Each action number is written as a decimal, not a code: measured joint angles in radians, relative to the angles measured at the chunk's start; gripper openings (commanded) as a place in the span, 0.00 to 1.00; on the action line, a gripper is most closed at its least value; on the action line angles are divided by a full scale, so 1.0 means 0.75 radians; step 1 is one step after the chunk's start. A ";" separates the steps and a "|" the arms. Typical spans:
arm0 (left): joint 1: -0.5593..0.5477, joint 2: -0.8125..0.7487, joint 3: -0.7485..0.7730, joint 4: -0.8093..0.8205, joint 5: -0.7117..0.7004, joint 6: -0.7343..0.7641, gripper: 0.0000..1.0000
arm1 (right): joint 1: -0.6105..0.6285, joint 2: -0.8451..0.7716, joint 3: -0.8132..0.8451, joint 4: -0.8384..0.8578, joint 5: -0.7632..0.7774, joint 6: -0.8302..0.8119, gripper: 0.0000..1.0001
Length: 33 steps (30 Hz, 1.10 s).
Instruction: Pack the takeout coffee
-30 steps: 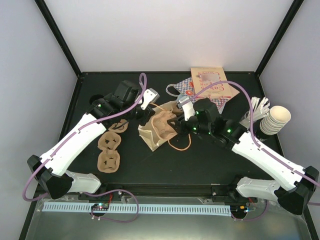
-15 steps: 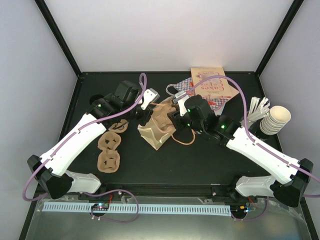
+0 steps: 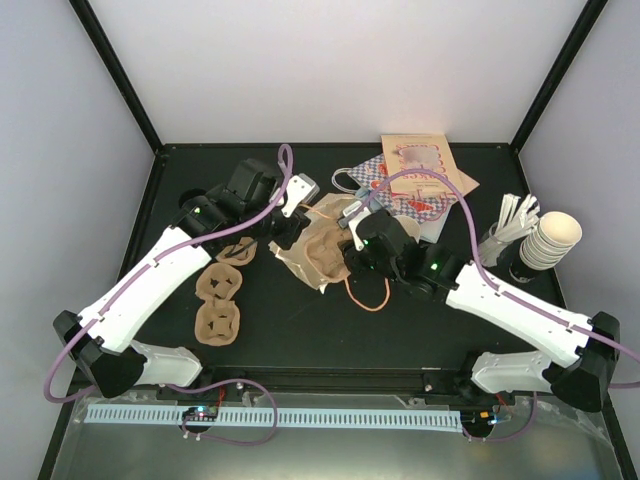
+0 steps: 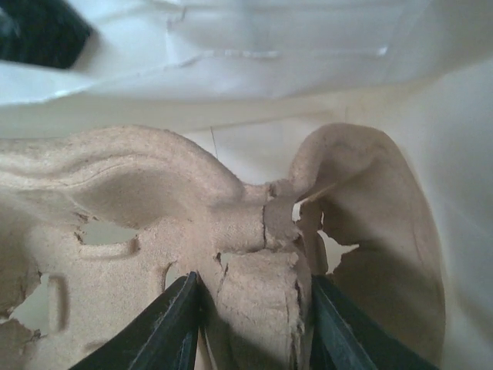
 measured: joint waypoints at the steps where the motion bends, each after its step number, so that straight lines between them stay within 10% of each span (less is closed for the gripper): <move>1: 0.000 0.000 0.003 -0.001 -0.003 0.001 0.02 | 0.006 -0.001 -0.008 0.000 0.007 -0.002 0.40; 33: -0.018 0.012 0.007 -0.019 0.017 0.012 0.02 | 0.143 0.103 -0.036 0.120 0.349 0.160 0.36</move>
